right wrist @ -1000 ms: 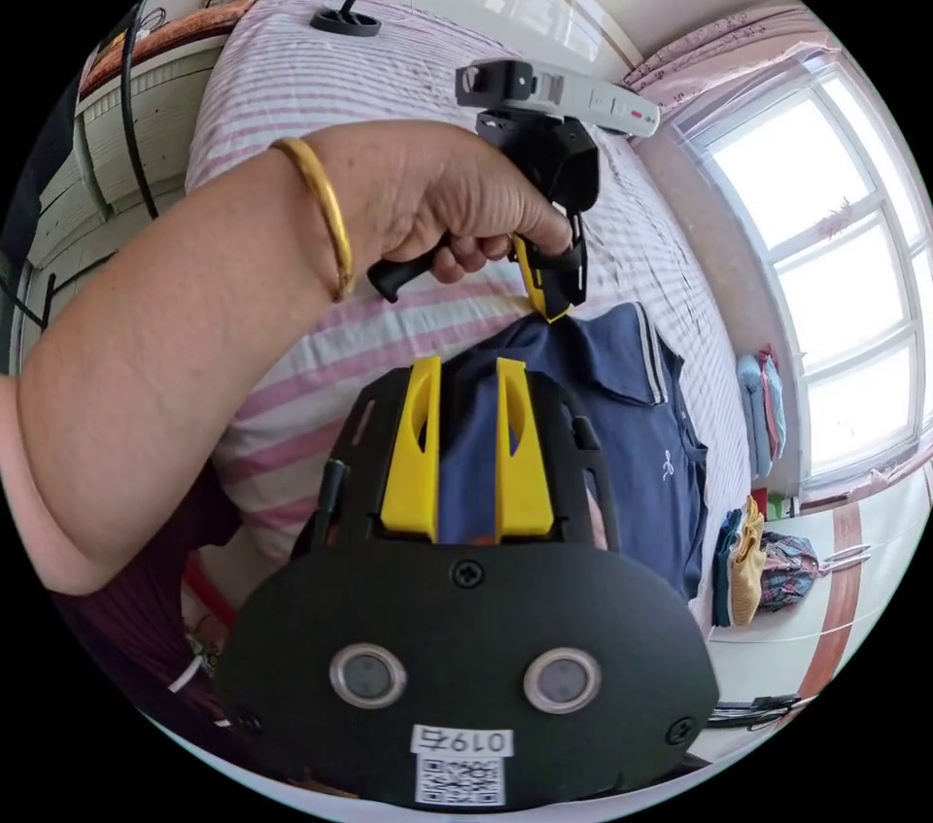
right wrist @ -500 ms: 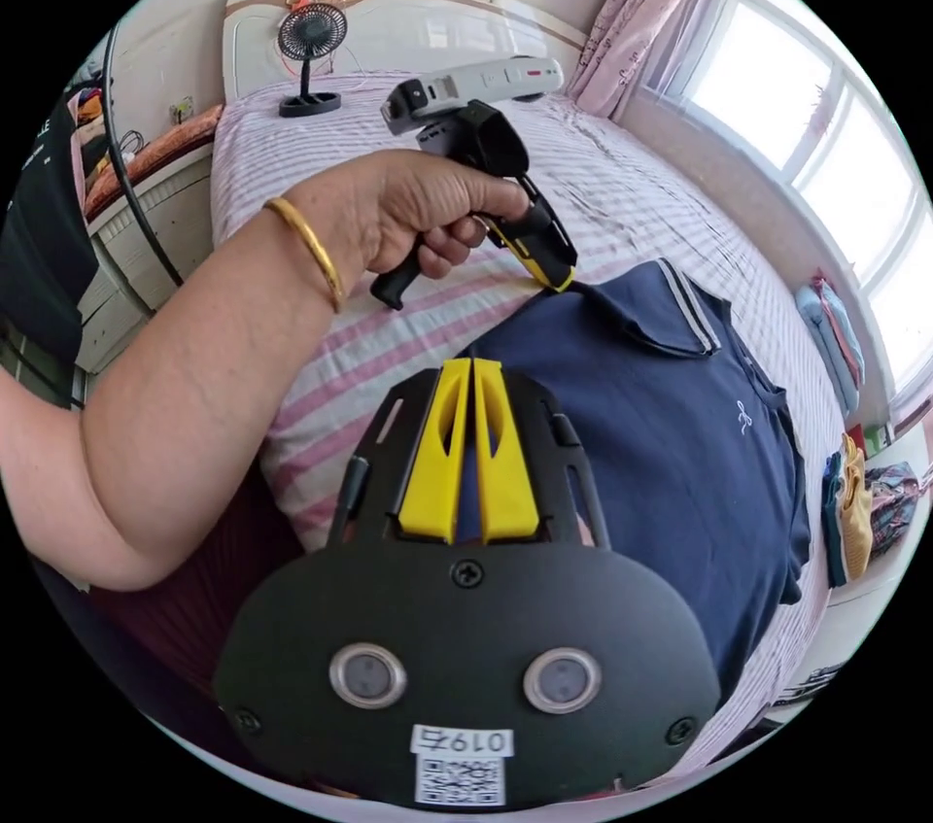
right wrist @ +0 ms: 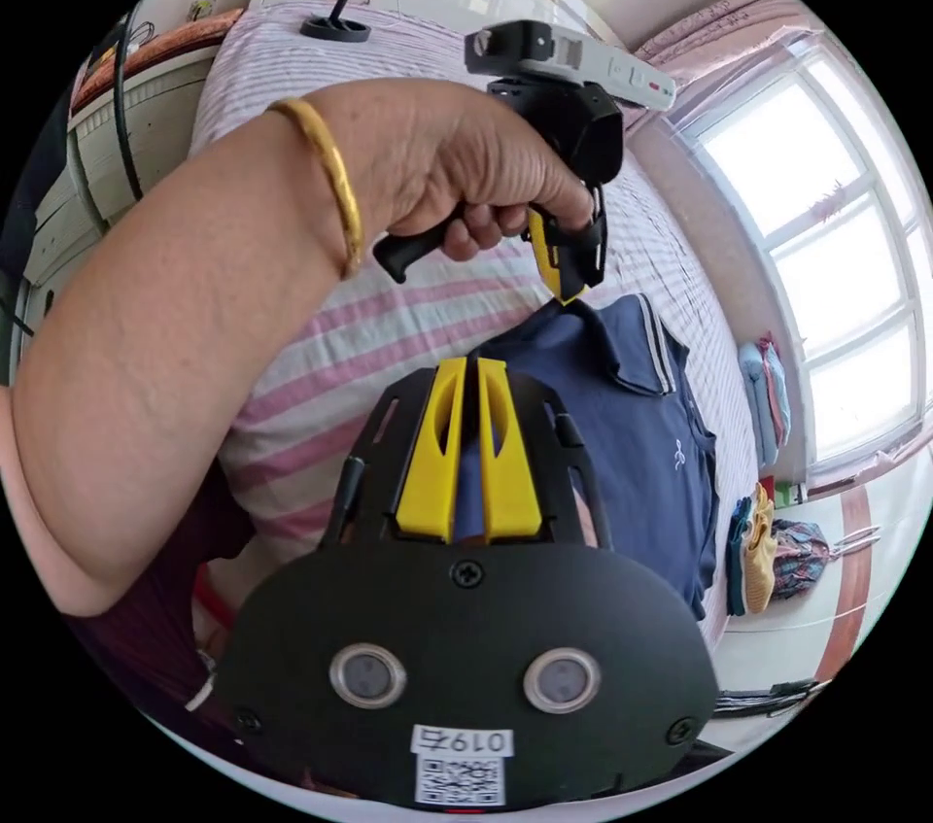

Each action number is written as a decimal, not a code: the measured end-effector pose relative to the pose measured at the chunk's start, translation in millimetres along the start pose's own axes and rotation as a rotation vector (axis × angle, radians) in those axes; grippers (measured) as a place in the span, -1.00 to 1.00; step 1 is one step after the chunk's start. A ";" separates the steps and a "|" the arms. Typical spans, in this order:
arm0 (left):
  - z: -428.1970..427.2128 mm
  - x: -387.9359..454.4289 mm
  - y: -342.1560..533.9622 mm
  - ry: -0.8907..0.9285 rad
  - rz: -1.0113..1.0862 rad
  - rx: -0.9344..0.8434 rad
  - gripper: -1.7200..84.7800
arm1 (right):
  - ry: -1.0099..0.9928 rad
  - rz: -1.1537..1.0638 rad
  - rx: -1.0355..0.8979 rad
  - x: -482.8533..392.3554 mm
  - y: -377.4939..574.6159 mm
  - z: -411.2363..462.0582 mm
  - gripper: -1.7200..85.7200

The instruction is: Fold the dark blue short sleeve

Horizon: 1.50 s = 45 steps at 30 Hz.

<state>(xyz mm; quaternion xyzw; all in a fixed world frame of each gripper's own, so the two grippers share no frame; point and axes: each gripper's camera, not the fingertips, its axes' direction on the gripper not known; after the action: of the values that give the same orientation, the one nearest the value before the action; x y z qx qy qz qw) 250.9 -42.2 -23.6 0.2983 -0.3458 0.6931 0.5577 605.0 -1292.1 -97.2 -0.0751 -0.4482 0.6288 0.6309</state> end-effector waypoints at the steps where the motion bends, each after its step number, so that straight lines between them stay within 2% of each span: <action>1: -3.5 1.2 0.2 0.004 0.001 0.020 -0.93 | 0.031 -0.020 -0.003 -5.8 -1.5 -0.8 -0.95; 6: 9.6 5.0 -4.2 -0.058 -0.005 -0.024 -0.94 | 0.143 -0.119 -0.025 -27.8 -5.0 -0.4 -0.96; 11: 12.7 12.5 -5.5 -0.038 0.034 -0.073 -0.93 | 0.241 -0.173 -0.015 -35.8 -2.1 -7.2 -0.93; 17: 1.5 20.2 -2.5 -0.063 0.046 -0.092 -0.93 | 0.133 -0.091 0.059 -13.5 6.7 -22.0 -0.84; 21: -9.2 26.0 -2.0 -0.038 0.042 -0.033 -0.93 | 0.042 -0.069 0.076 -2.8 12.5 -22.6 -0.86; 24: -15.7 34.4 -1.5 0.018 0.062 0.004 -0.93 | 0.057 -0.040 0.100 2.0 21.9 -23.4 -0.91; 30: -8.5 42.6 -2.9 -0.064 0.020 -0.040 -0.93 | -0.057 0.064 0.104 30.5 42.1 -13.4 -0.88; 34: -16.3 47.3 0.9 -0.091 -0.020 -0.008 -0.93 | -0.114 0.104 0.093 40.3 56.6 -1.7 -0.85; 38: -14.5 59.2 1.3 0.039 -0.004 0.025 -0.91 | -0.104 0.149 0.100 48.3 69.4 2.8 -0.85; 41: 1.8 79.3 -3.9 -0.059 0.006 -0.029 -0.86 | -0.072 0.152 0.090 52.8 79.6 8.1 -0.84; 45: 17.8 97.3 -7.7 -0.051 0.013 -0.053 -0.84 | -0.073 0.163 0.079 61.2 97.7 16.0 -0.83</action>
<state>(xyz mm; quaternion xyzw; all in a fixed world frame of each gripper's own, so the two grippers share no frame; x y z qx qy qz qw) 239.5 -0.5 65.7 0.2989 -0.3798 0.6796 0.5520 511.7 -1227.6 -123.3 -0.0634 -0.4379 0.6977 0.5635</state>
